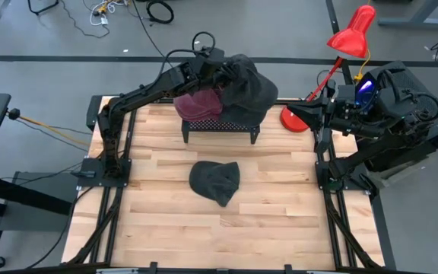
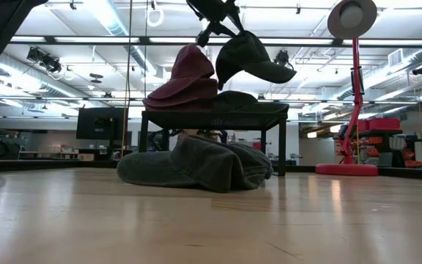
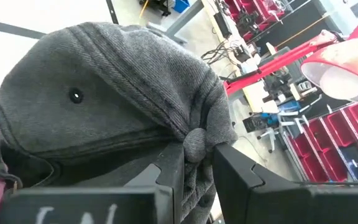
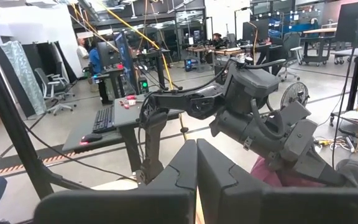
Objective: Pick & Place hat
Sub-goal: Put the left black cap on top of the black cap on the shelf
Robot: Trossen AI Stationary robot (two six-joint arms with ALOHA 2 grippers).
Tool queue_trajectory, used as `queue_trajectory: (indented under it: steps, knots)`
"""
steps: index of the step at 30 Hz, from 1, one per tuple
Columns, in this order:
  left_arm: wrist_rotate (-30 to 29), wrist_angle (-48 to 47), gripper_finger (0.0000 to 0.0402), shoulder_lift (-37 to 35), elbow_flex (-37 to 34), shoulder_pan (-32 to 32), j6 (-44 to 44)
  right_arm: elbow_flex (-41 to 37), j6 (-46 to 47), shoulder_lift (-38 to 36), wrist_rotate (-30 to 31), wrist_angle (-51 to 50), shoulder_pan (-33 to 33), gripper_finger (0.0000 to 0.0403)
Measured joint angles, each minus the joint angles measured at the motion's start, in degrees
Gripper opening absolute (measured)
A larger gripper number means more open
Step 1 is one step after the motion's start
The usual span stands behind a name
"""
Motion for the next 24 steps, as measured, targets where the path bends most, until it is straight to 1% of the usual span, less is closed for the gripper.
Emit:
queue_trajectory:
  steps: [7,13,24]
  knots:
    - [0.5,-0.5,0.0074,0.0,0.0,-0.2,0.1,0.0,0.0,0.0,0.0,0.0,0.0,0.0006]
    - [0.2,-4.4,0.0074,0.0,0.0,-0.1,-1.5,0.0,0.0,0.0,0.0,0.0,0.0,0.0006]
    - [1.1,-4.9,0.0074,0.0,0.0,0.3,-2.7,0.0,-0.2,0.0,0.0,0.0,0.0,0.0006]
